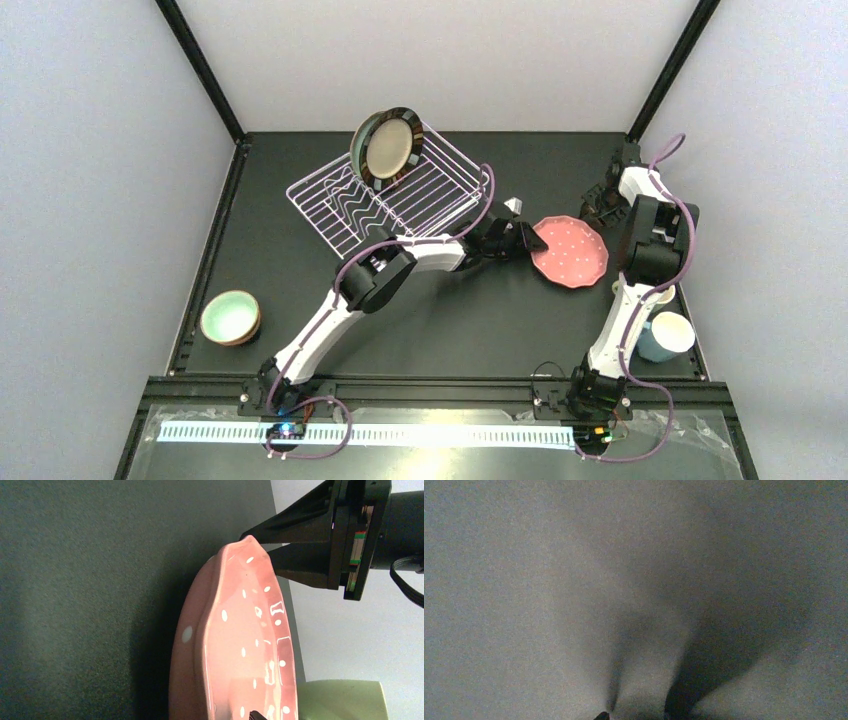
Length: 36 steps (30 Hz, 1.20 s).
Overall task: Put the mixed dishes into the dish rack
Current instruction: Grab the plate from the corner of the board.
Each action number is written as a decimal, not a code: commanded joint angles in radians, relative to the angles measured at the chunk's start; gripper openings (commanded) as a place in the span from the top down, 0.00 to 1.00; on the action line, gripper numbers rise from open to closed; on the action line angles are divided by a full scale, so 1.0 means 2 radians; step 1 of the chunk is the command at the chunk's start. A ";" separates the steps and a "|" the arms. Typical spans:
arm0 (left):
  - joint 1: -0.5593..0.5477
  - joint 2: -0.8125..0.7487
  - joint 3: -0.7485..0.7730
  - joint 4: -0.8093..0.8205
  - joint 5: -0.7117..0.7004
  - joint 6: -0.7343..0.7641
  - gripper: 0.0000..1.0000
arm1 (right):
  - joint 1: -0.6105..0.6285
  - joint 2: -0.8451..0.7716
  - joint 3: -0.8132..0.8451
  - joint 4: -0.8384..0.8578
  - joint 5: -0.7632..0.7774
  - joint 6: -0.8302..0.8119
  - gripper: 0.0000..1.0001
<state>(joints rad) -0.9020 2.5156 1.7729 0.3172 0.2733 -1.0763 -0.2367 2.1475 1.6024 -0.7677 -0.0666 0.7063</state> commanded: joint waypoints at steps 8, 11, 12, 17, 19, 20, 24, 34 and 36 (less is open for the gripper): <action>-0.018 0.014 -0.019 0.037 0.026 0.008 0.57 | 0.010 -0.009 -0.032 -0.054 -0.049 -0.008 0.37; -0.019 0.013 -0.019 0.039 0.026 0.007 0.74 | 0.011 -0.013 -0.033 -0.055 -0.050 -0.010 0.37; -0.020 0.013 -0.019 0.038 0.026 0.007 0.78 | 0.011 -0.013 -0.032 -0.056 -0.050 -0.011 0.37; -0.021 0.010 -0.017 0.034 0.025 0.008 0.98 | 0.011 -0.017 -0.030 -0.058 -0.051 -0.015 0.37; -0.021 0.005 -0.017 0.026 0.022 0.012 0.99 | 0.011 -0.020 -0.027 -0.058 -0.050 -0.016 0.37; -0.022 0.002 -0.018 0.022 0.021 0.015 0.99 | 0.011 -0.023 -0.025 -0.059 -0.050 -0.016 0.37; -0.024 -0.021 -0.015 -0.012 0.003 0.035 0.99 | 0.011 -0.036 -0.008 -0.055 -0.050 -0.015 0.37; -0.027 -0.129 -0.017 -0.150 -0.086 0.130 0.99 | 0.010 -0.067 0.077 -0.054 -0.074 -0.013 0.37; -0.027 -0.150 -0.015 -0.181 -0.106 0.151 0.99 | 0.010 -0.072 0.088 -0.052 -0.076 -0.013 0.37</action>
<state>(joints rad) -0.9539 2.3528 1.7290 0.0879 0.1684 -0.9173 -0.2184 2.0644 1.7145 -0.8570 -0.1856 0.6781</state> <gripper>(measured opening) 0.342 0.629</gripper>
